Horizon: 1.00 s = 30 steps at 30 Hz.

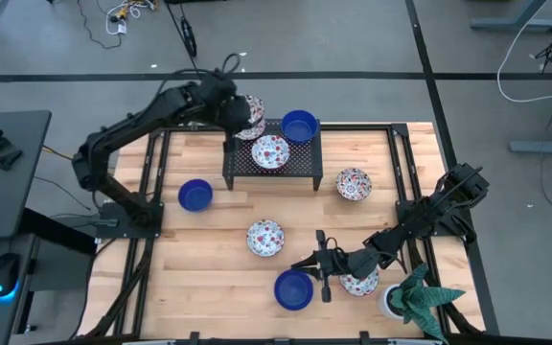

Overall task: Pick & Place Mini bowls
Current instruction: Stack the bottom black bowl on the black bowl on the shelf

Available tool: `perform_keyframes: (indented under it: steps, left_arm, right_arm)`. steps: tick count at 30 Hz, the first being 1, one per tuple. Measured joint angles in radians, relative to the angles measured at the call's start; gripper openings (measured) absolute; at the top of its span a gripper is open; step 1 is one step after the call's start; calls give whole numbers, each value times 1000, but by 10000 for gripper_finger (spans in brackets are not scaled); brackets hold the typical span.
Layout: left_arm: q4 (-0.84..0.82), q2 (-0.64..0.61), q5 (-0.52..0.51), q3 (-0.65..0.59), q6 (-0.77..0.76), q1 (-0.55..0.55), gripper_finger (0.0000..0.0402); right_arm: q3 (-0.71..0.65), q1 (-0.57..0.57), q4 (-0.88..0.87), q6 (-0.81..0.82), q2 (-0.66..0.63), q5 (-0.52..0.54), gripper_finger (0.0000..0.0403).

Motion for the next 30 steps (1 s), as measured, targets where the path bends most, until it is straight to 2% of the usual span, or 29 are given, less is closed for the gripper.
perform_keyframes:
  steps: [11, 30]
  left_arm:
    - [52, 112, -59, 0, -2, 14, 13]
    - [40, 112, -182, 0, -102, -30, 13]
  right_arm:
    - [0, 0, 0, 3, 0, 0, 20]
    - [0, 0, 4, 3, 0, 0, 20]
